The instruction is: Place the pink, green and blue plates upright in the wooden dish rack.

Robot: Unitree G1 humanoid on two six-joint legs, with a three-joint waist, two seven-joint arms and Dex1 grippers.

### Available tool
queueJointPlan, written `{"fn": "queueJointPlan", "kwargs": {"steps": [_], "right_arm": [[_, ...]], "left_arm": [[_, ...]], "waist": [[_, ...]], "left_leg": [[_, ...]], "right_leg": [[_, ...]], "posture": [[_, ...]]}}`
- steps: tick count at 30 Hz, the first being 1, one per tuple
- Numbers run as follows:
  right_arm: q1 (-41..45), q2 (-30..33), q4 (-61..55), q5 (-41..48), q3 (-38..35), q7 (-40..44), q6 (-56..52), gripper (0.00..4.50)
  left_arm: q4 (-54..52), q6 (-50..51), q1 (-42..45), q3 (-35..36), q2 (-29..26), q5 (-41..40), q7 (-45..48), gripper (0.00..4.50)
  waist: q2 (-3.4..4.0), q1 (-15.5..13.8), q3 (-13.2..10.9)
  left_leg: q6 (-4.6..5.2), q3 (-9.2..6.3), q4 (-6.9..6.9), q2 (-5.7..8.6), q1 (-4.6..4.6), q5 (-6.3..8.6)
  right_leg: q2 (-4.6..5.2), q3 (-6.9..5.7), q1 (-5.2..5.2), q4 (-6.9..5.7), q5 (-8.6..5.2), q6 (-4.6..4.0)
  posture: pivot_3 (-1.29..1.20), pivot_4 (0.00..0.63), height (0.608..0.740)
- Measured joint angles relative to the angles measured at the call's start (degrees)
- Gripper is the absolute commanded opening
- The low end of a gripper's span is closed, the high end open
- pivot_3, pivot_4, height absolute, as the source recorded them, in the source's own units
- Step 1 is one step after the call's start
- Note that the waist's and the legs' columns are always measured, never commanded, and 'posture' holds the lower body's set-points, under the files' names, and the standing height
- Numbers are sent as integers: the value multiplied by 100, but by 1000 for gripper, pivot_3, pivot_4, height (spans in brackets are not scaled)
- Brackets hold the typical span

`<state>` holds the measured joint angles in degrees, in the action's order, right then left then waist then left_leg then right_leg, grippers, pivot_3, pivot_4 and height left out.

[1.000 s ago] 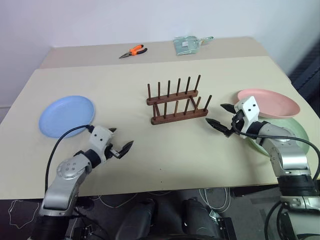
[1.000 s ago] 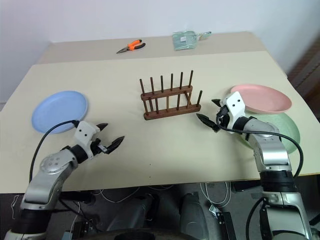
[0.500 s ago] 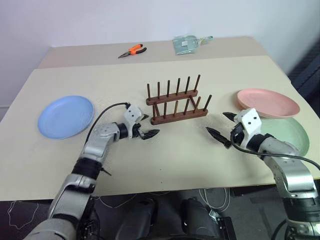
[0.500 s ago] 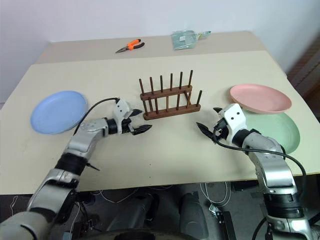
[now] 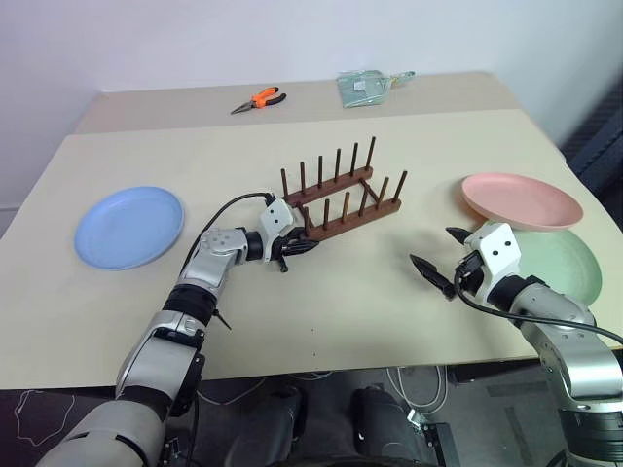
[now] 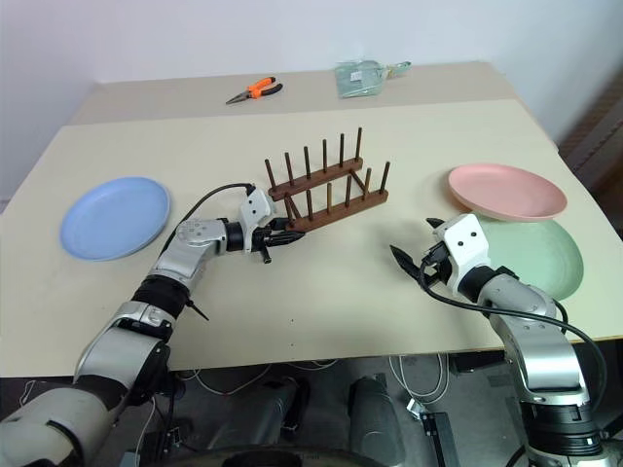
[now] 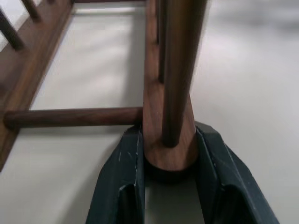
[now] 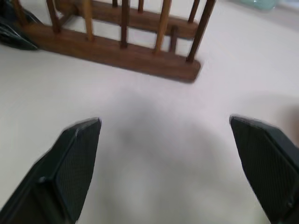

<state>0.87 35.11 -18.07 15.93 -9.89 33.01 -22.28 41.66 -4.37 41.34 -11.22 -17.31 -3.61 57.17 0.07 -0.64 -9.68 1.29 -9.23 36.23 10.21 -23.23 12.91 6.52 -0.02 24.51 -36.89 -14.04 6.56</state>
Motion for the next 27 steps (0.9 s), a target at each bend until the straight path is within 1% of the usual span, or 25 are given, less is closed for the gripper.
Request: {"fn": "queueJointPlan", "kwargs": {"steps": [5,9,11,12,16,18,19,20,23,24,26,27], "right_arm": [[-170,239,26,-2,-87,177,18,4500],[-516,480,60,3,-414,389,46,4500],[-579,536,123,2,-553,448,117,4500],[-608,547,153,2,-620,468,146,4500],[-635,565,195,-1,-642,568,185,4500],[-635,574,194,4,-607,664,186,4500],[-645,595,188,15,-572,751,185,3936],[-673,614,184,20,-537,821,183,3626],[-811,656,-55,119,-376,1073,122,2195],[-825,657,-123,129,-326,1127,97,1559],[-835,659,-282,122,-149,1197,34,479],[-817,653,-301,107,-31,1200,20,38]], "left_arm": [[-720,14,-479,6,-194,-102,459,781],[-1648,228,-987,-126,-645,-252,1115,781],[-1942,395,-1126,-150,-823,-318,1331,1816],[-2026,456,-1184,-152,-886,-333,1392,2227],[-2162,575,-1225,-146,-1035,-306,1297,4231],[-2316,706,-1304,-129,-1169,-307,1184,4231],[-2486,801,-1420,-95,-1283,-321,1132,4271],[-2614,882,-1510,-69,-1383,-345,1111,4271],[-3247,1342,-2030,169,-1771,-548,1055,3393],[-3433,1516,-2174,243,-1883,-621,1039,2841],[-4017,1977,-2630,417,-2093,-848,1015,1839],[-4312,2181,-2815,453,-2094,-936,960,1399]], "waist": [[-1,-8,0],[0,-3,-1],[0,-4,-1],[0,-7,-1],[0,-6,-1],[0,5,-1],[1,16,0],[1,22,1],[6,64,4],[6,76,4],[9,108,5],[9,105,5]], "left_leg": [[0,0,-1,0,-1,0],[1,0,-3,0,-1,0],[1,0,-2,0,0,0],[1,-1,-1,-1,0,0],[1,-1,-1,-1,0,0],[1,-1,-2,-2,1,0],[1,0,-6,-2,4,0],[0,0,-8,-3,7,0],[0,0,-17,-8,15,1],[0,0,-16,-8,15,1],[0,0,-15,-8,16,1],[0,0,-15,-8,16,2]], "right_leg": [[0,0,0,1,0,0],[0,1,2,0,0,0],[-1,2,2,-2,0,-1],[-1,2,2,-2,-1,-1],[0,2,2,-1,-1,-1],[0,2,2,-2,-1,-1],[-1,4,2,-2,-1,-1],[-1,5,1,-3,-1,-2],[-4,8,1,-7,-2,-3],[-4,8,1,-9,-3,-4],[-3,9,-3,-8,-4,-3],[-3,9,-5,-5,-4,-3]], "posture": [[0,150,740],[0,150,740],[0,150,740],[0,150,740],[0,150,740],[0,150,740],[0,150,740],[0,150,740],[0,150,740],[0,150,740],[0,150,740],[0,150,740]]}}
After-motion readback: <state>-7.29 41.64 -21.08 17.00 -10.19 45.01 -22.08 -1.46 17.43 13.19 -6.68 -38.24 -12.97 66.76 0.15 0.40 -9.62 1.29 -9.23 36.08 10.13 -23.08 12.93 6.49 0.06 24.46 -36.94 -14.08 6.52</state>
